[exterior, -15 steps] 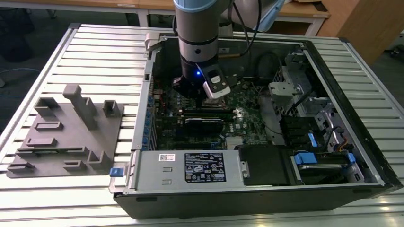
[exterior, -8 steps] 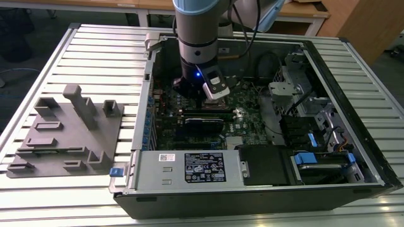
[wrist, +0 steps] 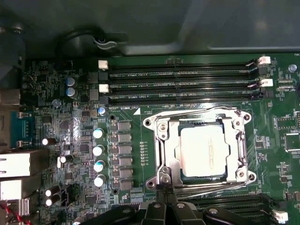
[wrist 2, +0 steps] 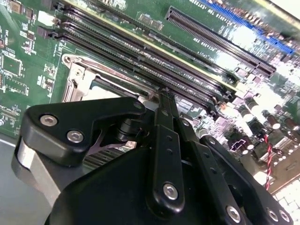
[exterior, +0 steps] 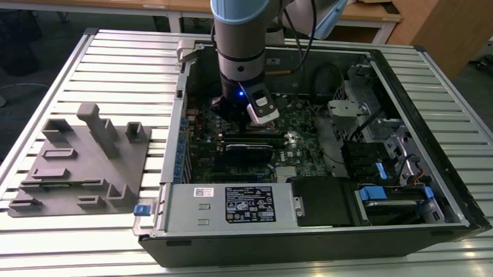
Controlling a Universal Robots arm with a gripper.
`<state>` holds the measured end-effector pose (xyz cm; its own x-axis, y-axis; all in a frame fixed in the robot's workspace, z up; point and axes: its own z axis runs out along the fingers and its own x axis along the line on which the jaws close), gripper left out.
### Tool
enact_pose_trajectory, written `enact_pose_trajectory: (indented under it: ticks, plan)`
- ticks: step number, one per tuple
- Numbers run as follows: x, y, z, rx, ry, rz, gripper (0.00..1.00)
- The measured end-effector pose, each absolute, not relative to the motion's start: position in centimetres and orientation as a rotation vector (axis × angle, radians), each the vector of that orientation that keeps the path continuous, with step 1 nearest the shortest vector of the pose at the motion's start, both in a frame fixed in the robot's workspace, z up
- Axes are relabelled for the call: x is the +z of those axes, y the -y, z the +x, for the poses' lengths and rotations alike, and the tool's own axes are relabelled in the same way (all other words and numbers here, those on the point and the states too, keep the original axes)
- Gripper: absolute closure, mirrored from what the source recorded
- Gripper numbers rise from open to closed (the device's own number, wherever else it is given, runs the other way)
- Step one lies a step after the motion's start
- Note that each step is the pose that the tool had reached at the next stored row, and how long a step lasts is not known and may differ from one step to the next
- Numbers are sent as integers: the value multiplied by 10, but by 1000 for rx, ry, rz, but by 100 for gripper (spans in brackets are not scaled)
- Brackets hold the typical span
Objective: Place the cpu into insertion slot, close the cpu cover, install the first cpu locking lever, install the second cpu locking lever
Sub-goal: 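Install the second cpu locking lever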
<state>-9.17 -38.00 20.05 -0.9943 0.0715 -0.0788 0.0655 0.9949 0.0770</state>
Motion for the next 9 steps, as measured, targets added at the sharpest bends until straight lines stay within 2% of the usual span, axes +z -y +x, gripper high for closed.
enact_pose_trajectory:
  ticks: [9]
  plan:
    - [200, 379, -95, 200, -3048, 109, 89]
